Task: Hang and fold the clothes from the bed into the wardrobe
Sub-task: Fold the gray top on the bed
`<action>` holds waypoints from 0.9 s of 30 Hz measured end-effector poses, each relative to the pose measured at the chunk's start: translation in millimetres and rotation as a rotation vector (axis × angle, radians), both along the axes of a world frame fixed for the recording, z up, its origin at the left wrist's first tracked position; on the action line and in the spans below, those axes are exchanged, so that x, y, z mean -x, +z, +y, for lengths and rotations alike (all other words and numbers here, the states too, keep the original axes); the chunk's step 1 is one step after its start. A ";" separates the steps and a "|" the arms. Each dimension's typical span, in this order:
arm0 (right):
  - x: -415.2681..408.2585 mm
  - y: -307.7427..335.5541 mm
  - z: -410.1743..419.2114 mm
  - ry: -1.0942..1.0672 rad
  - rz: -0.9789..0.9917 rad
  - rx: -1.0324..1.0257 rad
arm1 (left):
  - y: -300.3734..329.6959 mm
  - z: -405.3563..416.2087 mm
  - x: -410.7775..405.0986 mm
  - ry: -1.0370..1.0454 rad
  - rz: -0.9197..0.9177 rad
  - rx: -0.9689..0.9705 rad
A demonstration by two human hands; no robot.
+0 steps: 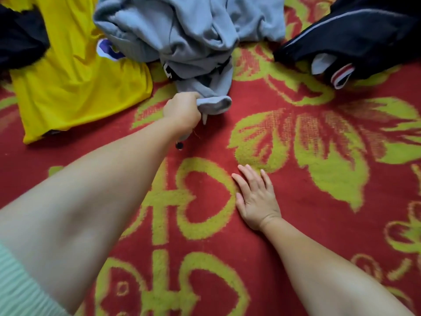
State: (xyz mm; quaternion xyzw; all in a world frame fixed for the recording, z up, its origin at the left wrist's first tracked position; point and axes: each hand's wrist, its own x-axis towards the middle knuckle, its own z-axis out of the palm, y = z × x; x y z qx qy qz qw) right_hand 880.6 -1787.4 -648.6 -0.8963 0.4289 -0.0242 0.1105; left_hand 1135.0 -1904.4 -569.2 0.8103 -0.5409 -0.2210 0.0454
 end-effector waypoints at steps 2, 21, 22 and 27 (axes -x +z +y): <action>1.2 -1.9 -2.0 -0.004 0.006 0.008 | 5.9 18.4 -1.5 0.015 0.139 -0.028; -49.6 154.5 34.8 -0.536 -0.592 -0.051 | 89.0 349.2 45.0 -0.510 0.528 -1.076; -58.5 159.3 47.3 -0.435 -0.568 -0.042 | 91.8 358.2 35.8 -0.486 0.517 -1.090; -101.4 147.7 122.0 0.032 0.202 -0.377 | 108.1 398.4 -27.3 -0.459 0.302 -1.124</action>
